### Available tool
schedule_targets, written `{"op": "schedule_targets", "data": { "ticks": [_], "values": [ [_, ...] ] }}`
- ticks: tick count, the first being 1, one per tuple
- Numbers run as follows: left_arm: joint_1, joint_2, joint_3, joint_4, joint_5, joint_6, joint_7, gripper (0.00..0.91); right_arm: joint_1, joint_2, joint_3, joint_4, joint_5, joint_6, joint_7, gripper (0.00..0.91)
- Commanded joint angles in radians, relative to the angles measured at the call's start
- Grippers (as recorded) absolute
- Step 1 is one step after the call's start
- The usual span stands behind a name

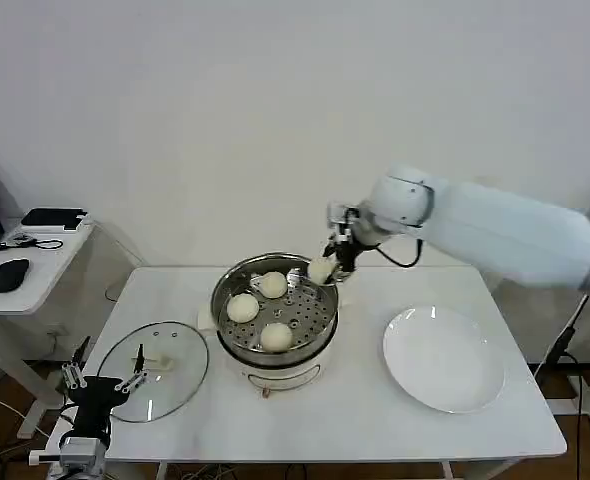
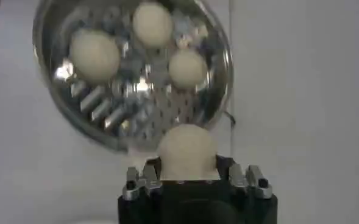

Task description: Take steamed baozi put them in steamer then cover it.

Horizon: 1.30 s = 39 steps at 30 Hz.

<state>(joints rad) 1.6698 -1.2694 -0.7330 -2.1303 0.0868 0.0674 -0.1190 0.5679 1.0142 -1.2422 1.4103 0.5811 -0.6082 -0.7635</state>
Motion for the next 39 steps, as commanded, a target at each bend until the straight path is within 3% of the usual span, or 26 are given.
{"op": "schedule_targets", "data": {
  "ticks": [1, 8, 26, 27, 28, 39],
  "values": [
    [0.000, -0.002, 0.000, -0.004, -0.001, -0.002, 0.000, 0.907, -0.039, 0.137, -0.046, -0.060, 0.116, -0.118, 0.087, 0.615],
    [0.001, 0.000, -0.002, -0.008, -0.003, -0.002, 0.000, 0.907, -0.088, 0.139, -0.041, -0.097, 0.065, -0.117, 0.080, 0.615],
    [0.002, -0.001, -0.006, -0.007, -0.004, -0.003, 0.000, 0.907, -0.147, 0.133, -0.020, -0.105, 0.035, -0.117, 0.091, 0.625],
    [0.003, -0.001, -0.006, -0.007, -0.004, -0.003, 0.000, 0.907, -0.150, 0.132, -0.016, -0.106, 0.033, -0.117, 0.094, 0.635],
    [0.003, -0.001, -0.007, -0.007, -0.004, -0.003, -0.001, 0.907, -0.152, 0.132, -0.011, -0.107, 0.032, -0.115, 0.098, 0.907],
    [0.005, -0.006, -0.006, -0.004, -0.003, -0.005, -0.001, 0.907, -0.126, 0.075, 0.097, -0.022, 0.054, -0.117, 0.152, 0.907]
  ]
}}
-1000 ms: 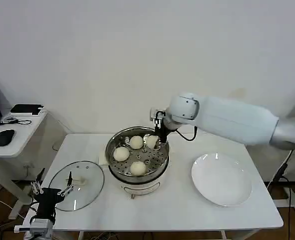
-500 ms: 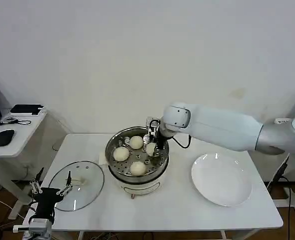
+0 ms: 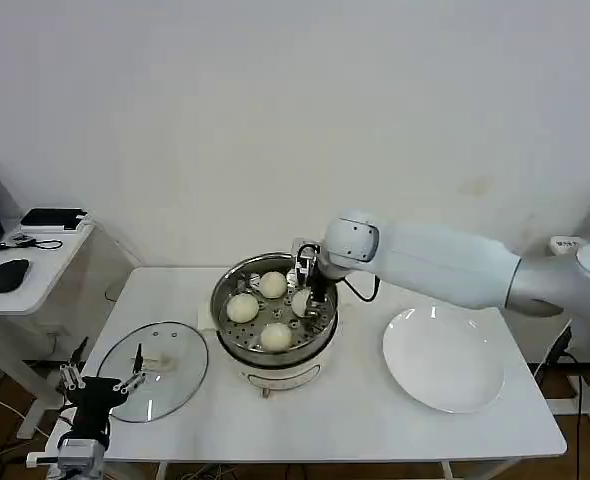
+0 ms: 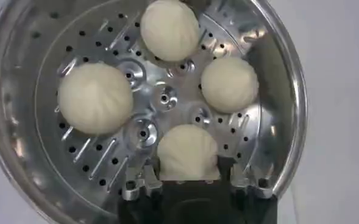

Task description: Take steamed baozi put them in steamer then cover it.

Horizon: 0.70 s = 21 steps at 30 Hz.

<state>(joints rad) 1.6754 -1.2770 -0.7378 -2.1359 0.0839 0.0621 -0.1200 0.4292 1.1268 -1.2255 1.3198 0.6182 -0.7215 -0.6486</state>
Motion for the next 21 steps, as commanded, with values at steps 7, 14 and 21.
{"op": "schedule_targets", "data": {
  "ticks": [7, 14, 21],
  "values": [
    [-0.001, -0.003, 0.001, 0.000, -0.002, 0.000, 0.000, 0.907, -0.035, -0.175, 0.243, 0.225, 0.023, 0.024, 0.215, 0.907],
    [-0.008, -0.009, 0.018, 0.013, 0.003, -0.003, -0.002, 0.907, -0.488, -0.272, 0.629, 0.384, -0.002, 0.305, 0.653, 0.907],
    [-0.008, -0.013, 0.033, 0.027, 0.026, -0.016, -0.003, 0.907, -1.108, -0.141, 1.267, 0.445, -0.342, 0.584, 0.665, 0.907]
  ]
}}
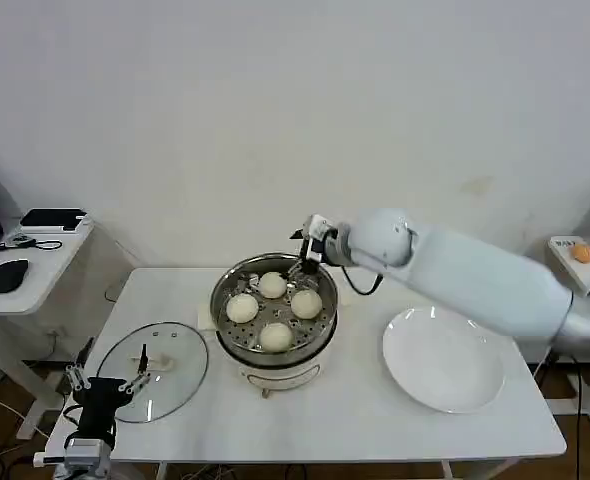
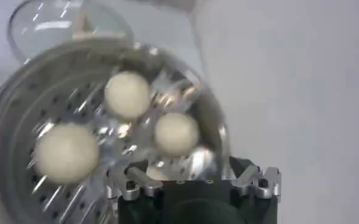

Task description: Take steamed baozi put them in steamer then cover it.

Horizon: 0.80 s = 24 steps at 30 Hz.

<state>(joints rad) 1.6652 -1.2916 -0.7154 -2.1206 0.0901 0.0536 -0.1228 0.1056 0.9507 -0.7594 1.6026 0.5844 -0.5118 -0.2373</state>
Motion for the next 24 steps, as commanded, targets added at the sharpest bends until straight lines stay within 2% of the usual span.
{"op": "schedule_targets", "data": {
  "ticks": [1, 2, 4, 7, 10, 14, 19, 22, 24],
  "values": [
    [0.002, 0.002, 0.011, 0.017, 0.029, -0.009, -0.002, 0.907, -0.828, 0.061, 0.843, 0.168, -0.322, 0.381, 0.243, 0.907],
    [0.002, 0.002, 0.009, 0.025, 0.046, -0.010, -0.006, 0.907, -0.933, 0.109, 0.959, 0.181, -0.362, 0.420, 0.219, 0.907],
    [0.004, 0.005, 0.006, 0.037, 0.071, -0.012, -0.012, 0.907, -1.051, 0.165, 1.101, 0.199, -0.400, 0.462, 0.181, 0.907],
    [0.003, 0.013, -0.011, 0.066, 0.173, -0.026, -0.021, 0.907, -1.193, 0.252, 1.259, 0.208, -0.473, 0.544, 0.107, 0.907],
    [0.007, 0.028, -0.022, 0.095, 0.291, -0.036, -0.012, 0.907, -1.319, 0.326, 1.401, 0.216, -0.489, 0.602, 0.041, 0.907],
    [0.021, 0.045, -0.031, 0.117, 0.468, -0.052, -0.006, 0.907, -1.448, 0.388, 1.534, 0.234, -0.459, 0.622, -0.050, 0.907],
    [0.042, 0.051, -0.057, 0.146, 0.772, -0.086, -0.004, 0.907, -1.534, 0.427, 1.619, 0.273, -0.400, 0.616, -0.072, 0.907],
    [0.048, 0.051, -0.086, 0.174, 1.007, -0.099, -0.019, 0.907, -1.589, 0.433, 1.645, 0.310, -0.393, 0.610, -0.062, 0.907],
    [0.046, 0.066, -0.094, 0.192, 1.087, -0.100, -0.010, 0.907, -1.611, 0.438, 1.657, 0.321, -0.394, 0.611, -0.056, 0.907]
  ]
}}
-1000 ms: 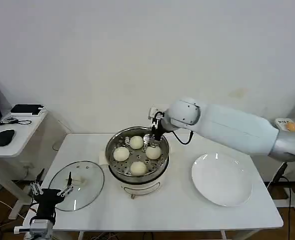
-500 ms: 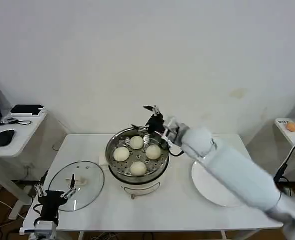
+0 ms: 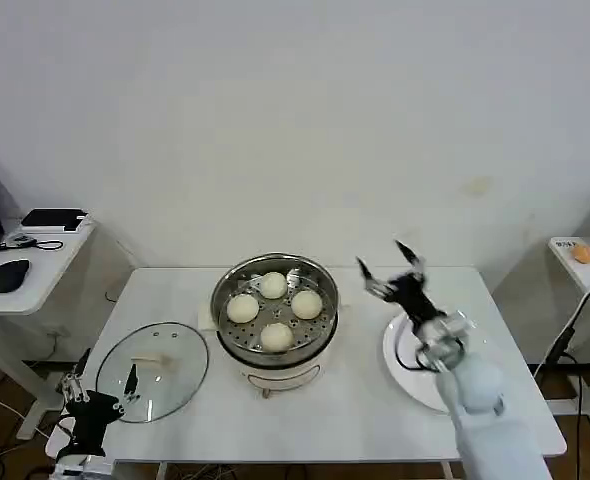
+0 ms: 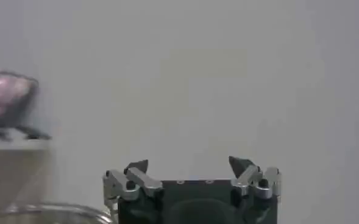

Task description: Take steamed baozi put them in steamer then cover it.

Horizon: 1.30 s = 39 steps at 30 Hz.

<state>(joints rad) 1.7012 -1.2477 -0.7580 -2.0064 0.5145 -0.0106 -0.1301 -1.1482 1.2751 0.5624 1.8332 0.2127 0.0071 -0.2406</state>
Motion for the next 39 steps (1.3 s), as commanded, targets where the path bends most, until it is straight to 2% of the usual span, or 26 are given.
{"op": "schedule_targets", "data": {
  "ticks": [1, 6, 11, 22, 39],
  "values": [
    [0.007, 0.037, -0.048, 0.090, 0.709, -0.037, 0.001, 0.907, -0.368, 0.117, 0.345, 0.092, -0.023, 0.097, -0.049, 0.907],
    [-0.031, 0.085, -0.021, 0.158, 0.789, -0.045, 0.011, 0.907, -0.406, 0.139, 0.370, 0.096, -0.040, 0.100, -0.018, 0.907],
    [-0.099, 0.124, 0.067, 0.233, 0.796, -0.041, -0.022, 0.907, -0.438, 0.152, 0.391, 0.097, -0.043, 0.100, 0.005, 0.907],
    [-0.231, 0.148, 0.170, 0.391, 0.809, -0.034, -0.026, 0.907, -0.485, 0.184, 0.395, 0.130, -0.059, 0.106, 0.004, 0.907],
    [-0.372, 0.192, 0.203, 0.483, 0.794, -0.029, -0.023, 0.907, -0.501, 0.219, 0.382, 0.100, -0.090, 0.120, 0.004, 0.907]
  ]
}}
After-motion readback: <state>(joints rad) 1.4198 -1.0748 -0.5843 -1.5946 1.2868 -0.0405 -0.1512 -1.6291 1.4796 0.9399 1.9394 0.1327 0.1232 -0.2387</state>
